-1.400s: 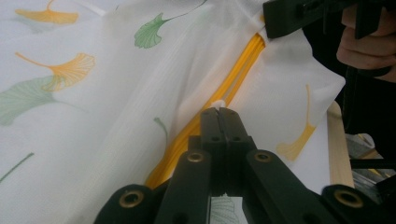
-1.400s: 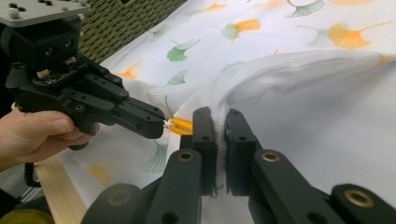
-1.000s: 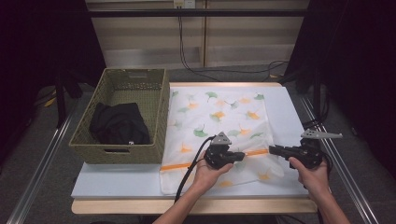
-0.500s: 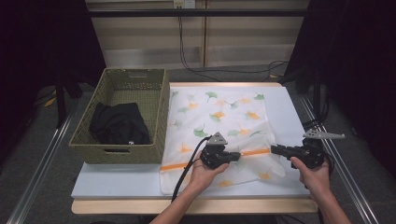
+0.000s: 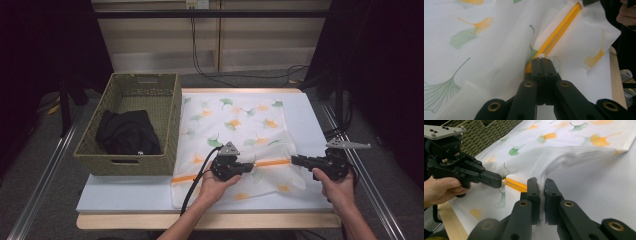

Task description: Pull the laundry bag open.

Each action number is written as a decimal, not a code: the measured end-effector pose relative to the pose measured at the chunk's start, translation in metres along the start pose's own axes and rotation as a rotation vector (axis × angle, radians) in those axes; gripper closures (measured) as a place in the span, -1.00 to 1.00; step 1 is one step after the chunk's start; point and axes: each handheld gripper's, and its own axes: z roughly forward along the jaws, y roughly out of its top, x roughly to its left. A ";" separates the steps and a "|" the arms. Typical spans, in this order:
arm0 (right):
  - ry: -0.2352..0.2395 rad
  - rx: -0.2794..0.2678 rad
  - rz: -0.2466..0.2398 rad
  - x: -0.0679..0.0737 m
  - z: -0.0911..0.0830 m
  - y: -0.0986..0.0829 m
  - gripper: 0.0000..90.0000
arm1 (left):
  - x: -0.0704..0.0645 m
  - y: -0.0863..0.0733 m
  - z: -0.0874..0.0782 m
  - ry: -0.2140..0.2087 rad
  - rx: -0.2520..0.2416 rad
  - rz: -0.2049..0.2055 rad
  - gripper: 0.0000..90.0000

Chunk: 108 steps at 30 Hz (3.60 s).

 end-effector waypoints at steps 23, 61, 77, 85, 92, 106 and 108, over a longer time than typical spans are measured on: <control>0.002 0.003 0.000 0.000 -0.001 0.001 0.90 | 0.002 0.006 -0.011 0.008 0.043 0.039 1.00; 0.004 -0.001 -0.002 0.000 -0.002 0.001 0.90 | 0.003 0.003 -0.031 0.027 0.062 0.047 1.00; 0.000 0.009 -0.006 0.000 -0.002 0.001 0.90 | 0.009 -0.005 -0.047 0.043 0.081 0.039 1.00; -0.001 0.003 0.005 -0.002 -0.003 0.000 0.90 | 0.014 -0.008 -0.057 0.074 0.083 0.030 1.00; -0.005 0.000 0.006 -0.002 -0.004 0.000 0.90 | 0.014 -0.009 -0.063 0.082 0.093 0.041 1.00; 0.003 0.009 0.011 -0.001 -0.002 0.000 0.90 | 0.019 -0.012 -0.075 0.079 0.099 0.026 1.00; 0.004 0.008 0.011 -0.001 -0.003 0.000 0.90 | 0.018 -0.012 -0.076 0.074 0.095 0.020 1.00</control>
